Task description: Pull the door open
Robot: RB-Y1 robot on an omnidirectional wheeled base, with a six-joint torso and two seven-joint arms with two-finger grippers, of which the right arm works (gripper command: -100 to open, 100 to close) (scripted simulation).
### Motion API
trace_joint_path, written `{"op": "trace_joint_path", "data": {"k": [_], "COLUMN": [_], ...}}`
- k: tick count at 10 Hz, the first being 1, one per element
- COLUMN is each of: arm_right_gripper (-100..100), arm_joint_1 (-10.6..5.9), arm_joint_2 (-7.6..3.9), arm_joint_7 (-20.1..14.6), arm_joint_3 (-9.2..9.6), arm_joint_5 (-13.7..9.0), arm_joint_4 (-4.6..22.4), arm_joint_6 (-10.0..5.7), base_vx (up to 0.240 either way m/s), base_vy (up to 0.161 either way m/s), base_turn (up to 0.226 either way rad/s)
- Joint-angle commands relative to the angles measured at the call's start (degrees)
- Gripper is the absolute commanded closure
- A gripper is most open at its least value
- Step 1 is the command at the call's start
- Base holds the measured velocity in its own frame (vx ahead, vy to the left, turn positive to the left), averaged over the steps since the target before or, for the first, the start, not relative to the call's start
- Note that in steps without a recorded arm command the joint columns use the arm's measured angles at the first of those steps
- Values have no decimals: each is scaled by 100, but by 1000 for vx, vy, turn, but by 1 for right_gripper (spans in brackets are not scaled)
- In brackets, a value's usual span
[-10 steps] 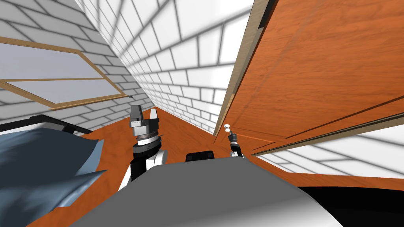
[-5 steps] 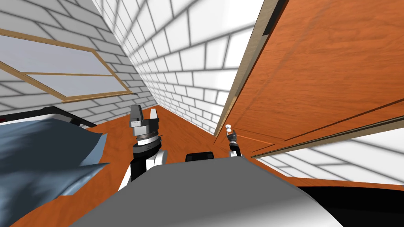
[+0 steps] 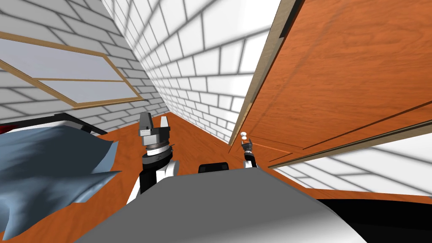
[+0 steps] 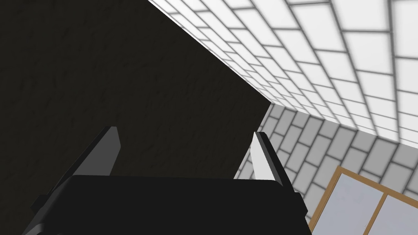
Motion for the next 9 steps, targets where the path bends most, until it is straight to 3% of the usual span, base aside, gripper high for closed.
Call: {"op": "trace_joint_path", "data": {"k": [1,5,9], "arm_right_gripper": [-100,-100,-100], "arm_joint_1": [-22,-68,-139], "arm_joint_2": [32,92,185], "arm_joint_7": [-286,-764,-1438], "arm_joint_3": [47,134,269], "arm_joint_5": [-135,-377,-757], "arm_joint_4": [-25,-56,-103], "arm_joint_6": [28,69,133], "base_vx": [-45,-55,-56], "base_vy": [-7,-8,-9], "base_turn": [25,20,24]}}
